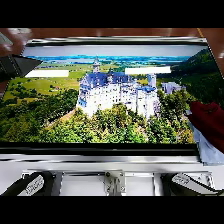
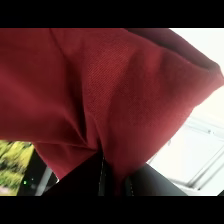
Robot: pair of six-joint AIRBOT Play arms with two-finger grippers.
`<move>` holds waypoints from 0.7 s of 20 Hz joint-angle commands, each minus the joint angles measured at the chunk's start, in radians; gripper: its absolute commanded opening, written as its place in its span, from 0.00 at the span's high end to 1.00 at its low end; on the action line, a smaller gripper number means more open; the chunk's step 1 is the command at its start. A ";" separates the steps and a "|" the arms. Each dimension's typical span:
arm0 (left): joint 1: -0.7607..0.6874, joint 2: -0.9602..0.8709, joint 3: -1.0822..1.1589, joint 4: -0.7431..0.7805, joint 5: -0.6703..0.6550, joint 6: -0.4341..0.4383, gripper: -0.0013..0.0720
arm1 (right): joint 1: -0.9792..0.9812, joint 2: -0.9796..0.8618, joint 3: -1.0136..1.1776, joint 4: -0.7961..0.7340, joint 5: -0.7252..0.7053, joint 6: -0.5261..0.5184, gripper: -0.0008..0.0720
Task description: Fold the shirts.
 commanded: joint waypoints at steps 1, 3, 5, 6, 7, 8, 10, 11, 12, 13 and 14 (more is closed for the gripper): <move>-0.007 0.000 -0.001 0.018 0.028 0.011 0.93 | 0.000 0.000 -0.187 -0.022 -0.175 0.045 0.90; -0.008 0.000 -0.002 0.018 0.045 0.010 0.93 | 0.000 0.000 -0.245 -0.075 -0.230 0.051 0.89; -0.008 0.000 -0.002 0.018 0.046 0.010 0.93 | 0.000 0.001 -0.249 -0.170 -0.256 0.111 0.80; -0.008 0.000 -0.002 0.018 0.049 0.010 0.93 | 0.000 0.001 -0.249 -0.203 -0.252 0.119 0.48; -0.008 0.000 -0.002 0.018 0.056 0.010 0.93 | 0.000 0.001 -0.249 -0.216 -0.240 0.110 0.13; -0.008 0.000 -0.002 0.018 0.065 0.010 0.93 | 0.000 0.001 -0.249 -0.219 -0.218 0.088 0.06; -0.008 0.000 -0.003 0.019 0.069 0.010 0.93 | 0.001 0.001 -0.223 -0.218 -0.132 0.046 0.06; -0.011 0.000 -0.002 0.019 0.069 0.010 0.93 | 0.001 0.001 -0.190 -0.218 -0.079 0.021 0.06; -0.014 0.000 -0.003 0.019 0.069 0.010 0.93 | 0.001 0.001 -0.147 -0.216 -0.028 0.010 0.06; -0.023 0.000 -0.002 0.023 0.069 0.011 0.93 | 0.001 0.001 -0.085 -0.200 0.015 -0.006 0.06; -0.030 0.000 -0.002 0.040 0.071 0.011 0.93 | 0.003 0.001 -0.016 -0.174 0.044 -0.030 0.06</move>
